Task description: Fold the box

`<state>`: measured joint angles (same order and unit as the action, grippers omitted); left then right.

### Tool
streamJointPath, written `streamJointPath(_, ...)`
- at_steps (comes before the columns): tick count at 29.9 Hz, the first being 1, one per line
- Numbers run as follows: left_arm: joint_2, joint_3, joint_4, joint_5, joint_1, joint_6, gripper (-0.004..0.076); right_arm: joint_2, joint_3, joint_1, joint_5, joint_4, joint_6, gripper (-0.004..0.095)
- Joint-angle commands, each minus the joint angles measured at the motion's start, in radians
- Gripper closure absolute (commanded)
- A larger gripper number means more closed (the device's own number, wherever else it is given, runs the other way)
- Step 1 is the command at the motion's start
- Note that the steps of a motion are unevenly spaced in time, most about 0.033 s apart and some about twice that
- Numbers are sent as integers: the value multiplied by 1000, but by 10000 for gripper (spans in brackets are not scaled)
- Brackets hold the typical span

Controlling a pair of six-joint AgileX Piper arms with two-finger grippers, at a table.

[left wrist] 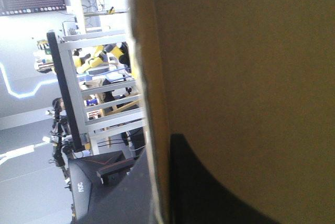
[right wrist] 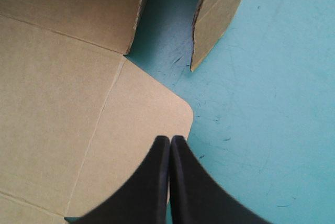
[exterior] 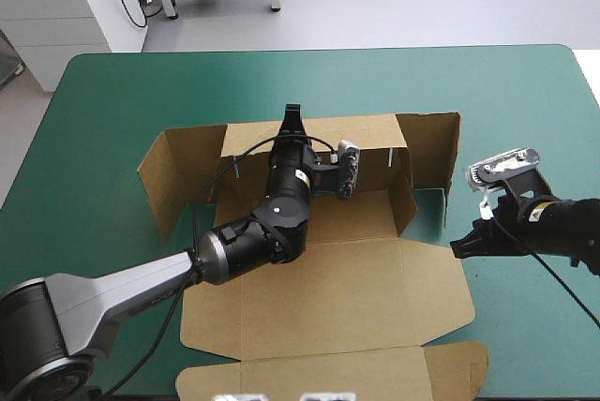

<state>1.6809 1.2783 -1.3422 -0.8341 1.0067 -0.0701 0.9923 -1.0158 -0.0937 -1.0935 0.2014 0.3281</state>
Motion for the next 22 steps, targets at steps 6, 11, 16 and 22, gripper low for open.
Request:
streamJointPath(6,-53,-17,-124,-28,74,-88,731,-13,-32,9,120,-18,-69,929)
streamJointPath(11,-53,-17,-131,-52,106,-88,731,42,-111,9,128,-38,-121,929)
streamJointPath(16,-53,-17,-129,-77,106,-88,731,201,-335,9,46,-38,-123,929)
streamJointPath(22,-53,-17,-129,-82,106,-86,731,414,-660,9,-56,-58,-145,929)
